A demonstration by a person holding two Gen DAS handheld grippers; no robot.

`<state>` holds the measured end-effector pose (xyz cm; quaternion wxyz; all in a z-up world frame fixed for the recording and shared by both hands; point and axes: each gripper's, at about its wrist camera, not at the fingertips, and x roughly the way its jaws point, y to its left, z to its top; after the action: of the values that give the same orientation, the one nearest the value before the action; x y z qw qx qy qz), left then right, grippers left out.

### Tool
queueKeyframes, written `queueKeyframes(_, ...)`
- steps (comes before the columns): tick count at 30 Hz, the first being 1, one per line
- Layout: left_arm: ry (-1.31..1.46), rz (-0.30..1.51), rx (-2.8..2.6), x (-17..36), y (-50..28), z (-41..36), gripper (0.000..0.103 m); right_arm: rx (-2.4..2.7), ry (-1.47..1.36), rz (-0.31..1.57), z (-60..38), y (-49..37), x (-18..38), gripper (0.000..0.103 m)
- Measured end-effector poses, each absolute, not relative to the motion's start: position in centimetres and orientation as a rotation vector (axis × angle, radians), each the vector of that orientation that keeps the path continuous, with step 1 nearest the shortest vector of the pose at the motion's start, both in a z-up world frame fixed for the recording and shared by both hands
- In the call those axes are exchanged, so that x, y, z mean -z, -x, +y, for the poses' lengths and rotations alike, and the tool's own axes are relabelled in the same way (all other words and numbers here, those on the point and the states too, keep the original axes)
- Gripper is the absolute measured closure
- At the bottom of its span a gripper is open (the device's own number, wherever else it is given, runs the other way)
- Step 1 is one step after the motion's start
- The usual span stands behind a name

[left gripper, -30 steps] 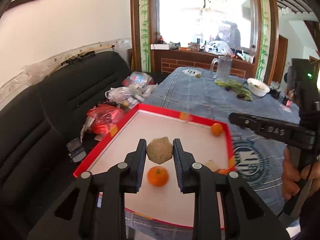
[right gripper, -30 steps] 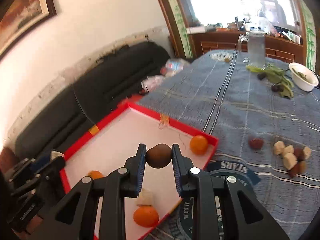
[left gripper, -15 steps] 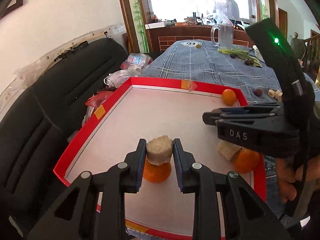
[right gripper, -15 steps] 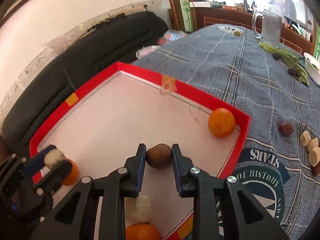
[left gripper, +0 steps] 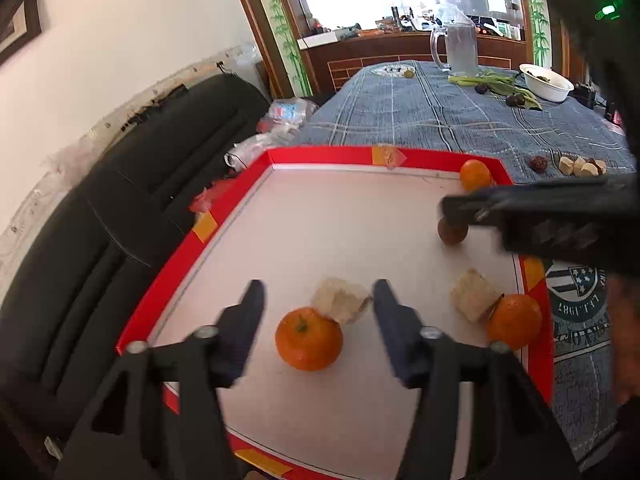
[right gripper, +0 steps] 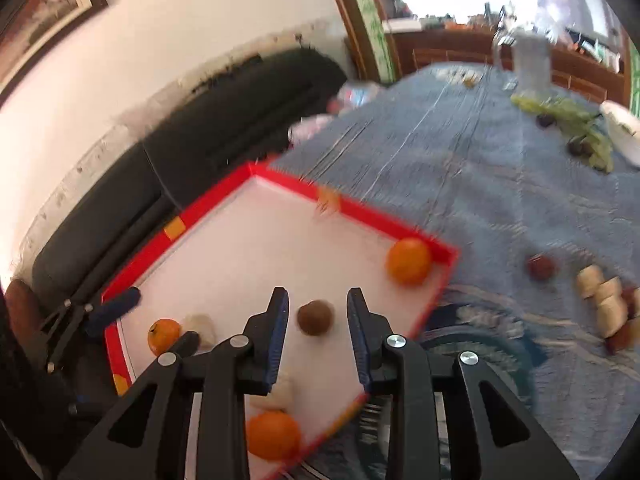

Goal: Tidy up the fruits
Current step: 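Carry the cube and kiwi over the red tray and open both grippers, then move both open grippers back toward the fruit pile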

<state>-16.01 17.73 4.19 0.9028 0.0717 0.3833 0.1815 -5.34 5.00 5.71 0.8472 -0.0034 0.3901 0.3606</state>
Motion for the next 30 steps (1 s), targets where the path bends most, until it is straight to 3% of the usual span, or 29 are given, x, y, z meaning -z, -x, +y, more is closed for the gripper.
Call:
queueKeyframes(5, -0.169, 0.727, -0.385, -6.6, 16.1, 16.6, 0.023, -0.67, -0.027, 0.738, -3.0, 3.5, -7.6, 0.073)
queueKeyframes(13, -0.231, 0.687, -0.27, -8.8, 14.0, 10.5, 0.022, -0.448, -0.37, 0.78, -17.8, -2.3, -4.9, 0.073)
queueKeyframes(21, -0.271, 0.702, -0.103, -8.8, 9.4, 2.9, 0.022, -0.386, -0.431, 0.913, -18.1, -5.2, -2.5, 0.073)
queueKeyframes(30, -0.131, 0.836, -0.011, -6.7, 2.0, -0.6, 0.022, -0.349, -0.467, 0.97, -18.0, -6.5, -0.5, 0.073)
